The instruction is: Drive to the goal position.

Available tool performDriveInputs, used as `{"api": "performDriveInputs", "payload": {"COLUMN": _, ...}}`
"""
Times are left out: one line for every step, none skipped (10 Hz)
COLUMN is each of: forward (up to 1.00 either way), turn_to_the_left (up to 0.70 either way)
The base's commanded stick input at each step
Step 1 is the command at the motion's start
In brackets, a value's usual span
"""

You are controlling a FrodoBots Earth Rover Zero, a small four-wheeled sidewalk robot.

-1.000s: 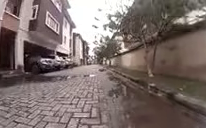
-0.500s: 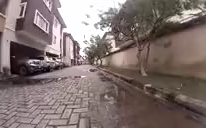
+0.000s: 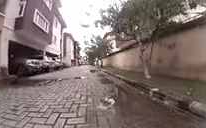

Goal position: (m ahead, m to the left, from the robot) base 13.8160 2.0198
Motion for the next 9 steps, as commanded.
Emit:
{"api": "performDriveInputs", "payload": {"forward": 0.50, "turn_to_the_left": 0.00}}
{"api": "performDriveInputs", "payload": {"forward": 0.50, "turn_to_the_left": 0.17}}
{"api": "performDriveInputs", "payload": {"forward": 0.50, "turn_to_the_left": 0.38}}
{"api": "performDriveInputs", "payload": {"forward": 0.50, "turn_to_the_left": 0.47}}
{"api": "performDriveInputs", "payload": {"forward": 0.50, "turn_to_the_left": 0.00}}
{"api": "performDriveInputs", "payload": {"forward": 0.50, "turn_to_the_left": 0.00}}
{"api": "performDriveInputs", "payload": {"forward": 0.50, "turn_to_the_left": 0.00}}
{"api": "performDriveInputs", "payload": {"forward": 0.50, "turn_to_the_left": 0.00}}
{"api": "performDriveInputs", "payload": {"forward": 0.50, "turn_to_the_left": 0.00}}
